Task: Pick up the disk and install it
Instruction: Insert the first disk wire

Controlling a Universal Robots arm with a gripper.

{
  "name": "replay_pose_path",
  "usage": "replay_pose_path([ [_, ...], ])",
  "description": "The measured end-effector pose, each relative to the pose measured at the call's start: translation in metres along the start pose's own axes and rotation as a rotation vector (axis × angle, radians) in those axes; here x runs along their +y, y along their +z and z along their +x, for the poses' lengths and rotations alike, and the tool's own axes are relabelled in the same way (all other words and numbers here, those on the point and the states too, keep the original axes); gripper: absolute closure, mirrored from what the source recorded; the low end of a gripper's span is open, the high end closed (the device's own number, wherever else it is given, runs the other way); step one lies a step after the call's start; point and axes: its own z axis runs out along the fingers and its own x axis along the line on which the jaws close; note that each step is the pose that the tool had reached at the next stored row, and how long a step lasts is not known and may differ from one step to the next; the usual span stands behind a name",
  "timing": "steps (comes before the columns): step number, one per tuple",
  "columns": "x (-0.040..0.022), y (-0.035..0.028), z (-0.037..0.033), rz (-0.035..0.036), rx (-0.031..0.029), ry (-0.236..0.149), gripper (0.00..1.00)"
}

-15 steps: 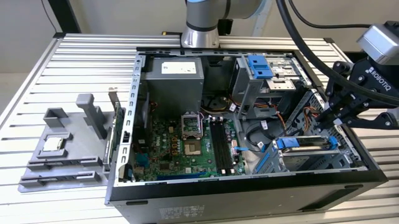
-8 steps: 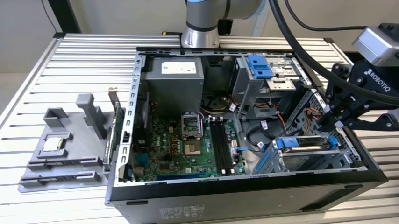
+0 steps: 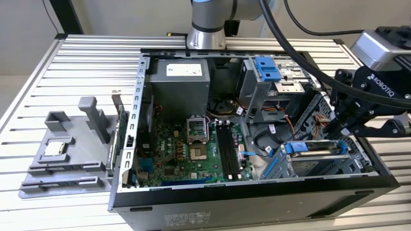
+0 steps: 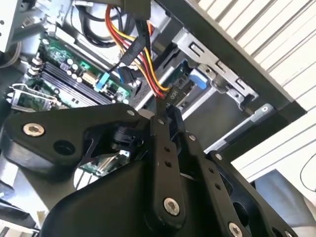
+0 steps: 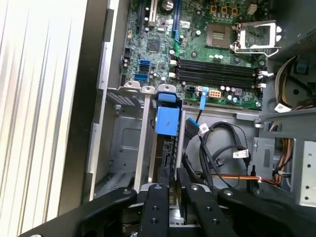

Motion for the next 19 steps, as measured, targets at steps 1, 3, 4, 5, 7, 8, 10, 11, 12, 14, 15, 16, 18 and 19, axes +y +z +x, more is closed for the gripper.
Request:
replay_pose_path([
  [1, 0.001, 0.0002, -0.0001, -0.001, 0.0163, 0.002, 1.0],
  [3, 0.0015, 0.0004, -0.0003, -0.0007, 0.0395, 0.001, 1.0],
  [4, 0.0016, 0.0004, -0.0004, 0.0015, 0.0415, 0.0, 1.0],
  [5, 0.0015, 0.0004, -0.0004, 0.0027, 0.0417, -0.001, 1.0],
  [7, 0.0017, 0.0006, -0.0006, 0.0067, 0.0419, -0.001, 1.0],
  [8, 0.0018, 0.0007, -0.001, 0.01, 0.0422, -0.001, 1.0],
  [10, 0.0017, 0.001, -0.0022, 0.0183, 0.0431, -0.001, 1.0],
  [11, 0.0018, 0.0012, -0.0028, 0.0251, 0.0438, 0.0, 1.0],
  [12, 0.002, 0.0016, -0.0035, 0.0321, 0.0445, 0.0, 1.0],
  [14, 0.0034, 0.0025, -0.0045, 0.0462, 0.0461, 0.001, 1.0],
  [15, 0.0044, 0.0029, -0.0051, 0.0514, 0.0488, 0.001, 1.0],
  [16, 0.0056, 0.0033, -0.0056, 0.0562, 0.0528, 0.002, 1.0],
  [18, 0.0082, 0.0041, -0.0063, 0.066, 0.0607, 0.003, 1.0],
  [19, 0.0094, 0.0044, -0.0065, 0.0703, 0.0642, 0.003, 1.0],
])
